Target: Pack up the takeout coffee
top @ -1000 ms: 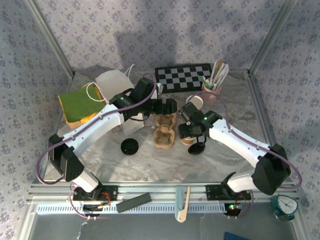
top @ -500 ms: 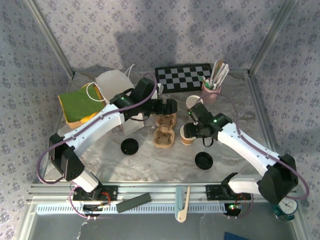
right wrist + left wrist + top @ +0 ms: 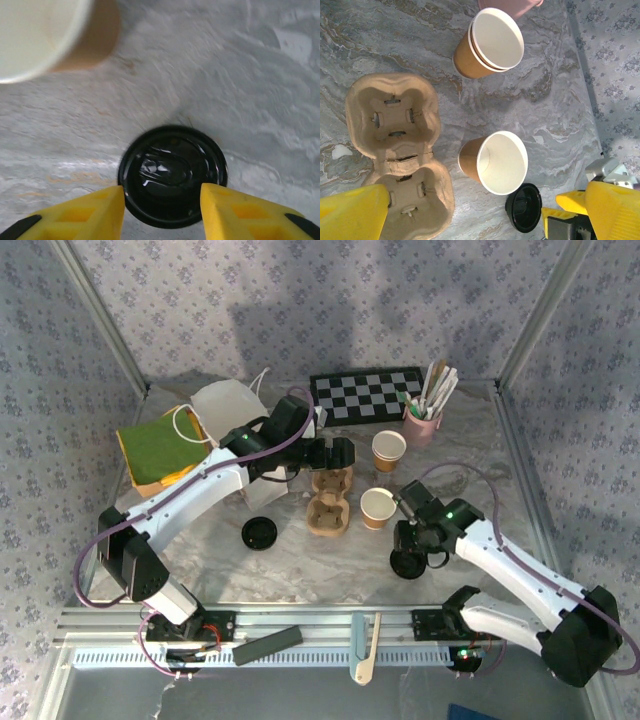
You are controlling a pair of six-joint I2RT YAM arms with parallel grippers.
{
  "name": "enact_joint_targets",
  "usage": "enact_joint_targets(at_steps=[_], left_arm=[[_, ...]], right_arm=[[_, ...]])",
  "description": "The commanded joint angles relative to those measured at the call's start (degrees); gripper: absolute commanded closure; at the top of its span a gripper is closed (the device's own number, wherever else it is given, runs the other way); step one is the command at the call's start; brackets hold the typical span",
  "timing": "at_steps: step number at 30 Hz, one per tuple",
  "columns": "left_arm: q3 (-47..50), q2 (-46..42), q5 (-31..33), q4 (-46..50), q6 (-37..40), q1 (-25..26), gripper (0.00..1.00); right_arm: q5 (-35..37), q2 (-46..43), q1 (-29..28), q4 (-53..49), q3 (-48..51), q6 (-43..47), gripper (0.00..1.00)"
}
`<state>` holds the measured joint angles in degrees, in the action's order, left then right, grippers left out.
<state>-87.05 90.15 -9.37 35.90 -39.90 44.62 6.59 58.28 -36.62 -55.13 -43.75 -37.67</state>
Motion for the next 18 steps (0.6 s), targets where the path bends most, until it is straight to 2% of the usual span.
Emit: enact_joint_targets(at_steps=[1,4,7,12,18], left_arm=[[-0.70,-1.26,0.37,-0.66,1.00,-0.31,0.00],[0.09,-2.02,0.38,-1.18,0.92,-0.29,0.00],[0.95,-2.57,0.40,-1.42,0.80,-0.27,0.00],[1.55,-2.79,0.16,-1.73,0.70,-0.28,0.00],[1.59,-2.99,0.13,-1.62,0.70,-0.32,0.00]], right_arm=[[1.29,0.04,1.01,-5.15,0.73,-7.30,0.59],[1.76,0.82,1.84,-6.26,1.21,-9.97,0.61],[-1.58,0.84,5.17,-5.75,4.38,-11.26,0.66],[-3.90,-0.12,8.01,-2.57,7.21,-11.58,0.68],[-6.01,2.72,11.60,-0.05,9.09,-11.21,0.72]])
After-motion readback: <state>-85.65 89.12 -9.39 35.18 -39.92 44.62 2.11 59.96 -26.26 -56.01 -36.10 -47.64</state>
